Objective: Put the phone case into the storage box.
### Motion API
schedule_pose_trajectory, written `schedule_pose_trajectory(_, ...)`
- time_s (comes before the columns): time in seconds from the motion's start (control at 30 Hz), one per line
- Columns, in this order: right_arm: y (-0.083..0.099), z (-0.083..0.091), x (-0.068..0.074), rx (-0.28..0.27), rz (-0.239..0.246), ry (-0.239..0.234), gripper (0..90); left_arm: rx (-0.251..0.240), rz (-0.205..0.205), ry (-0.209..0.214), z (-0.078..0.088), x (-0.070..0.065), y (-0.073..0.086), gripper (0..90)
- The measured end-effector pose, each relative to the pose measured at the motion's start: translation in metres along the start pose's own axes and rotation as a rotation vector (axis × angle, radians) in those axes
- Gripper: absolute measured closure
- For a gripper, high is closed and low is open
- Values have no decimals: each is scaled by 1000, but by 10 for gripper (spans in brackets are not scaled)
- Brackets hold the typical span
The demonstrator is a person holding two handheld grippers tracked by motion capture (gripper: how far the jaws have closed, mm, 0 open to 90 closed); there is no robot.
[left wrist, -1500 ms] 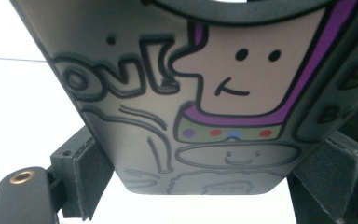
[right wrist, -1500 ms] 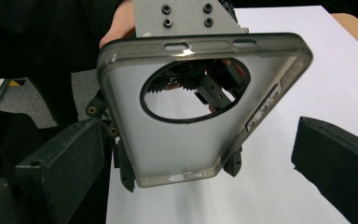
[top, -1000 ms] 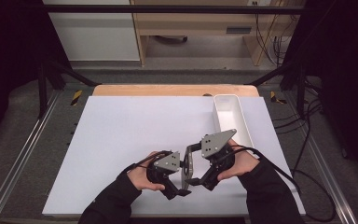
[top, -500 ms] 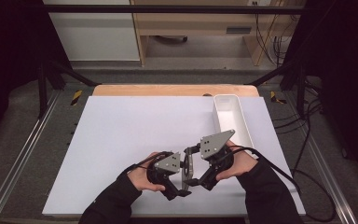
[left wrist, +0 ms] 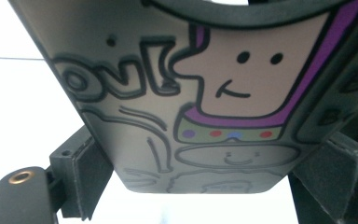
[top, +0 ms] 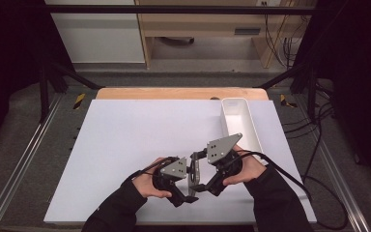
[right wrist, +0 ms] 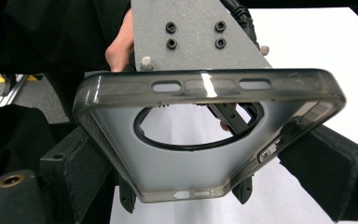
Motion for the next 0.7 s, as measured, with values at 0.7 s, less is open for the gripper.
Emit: schedule_pose_trajectory(0.7, -3, 14, -8, -2, -3, 59, 117, -43, 43, -54, 22, 7, 8, 45)
Point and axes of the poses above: each handheld gripper's, and its own axes: z roughly backward along the jaws, y roughly out of its underside, x roughly to its left, the point moved 6 cm from there along -z, roughly forward along the jaws, and after that the axes turned 6 degrees about z, right-handed, at the moved point
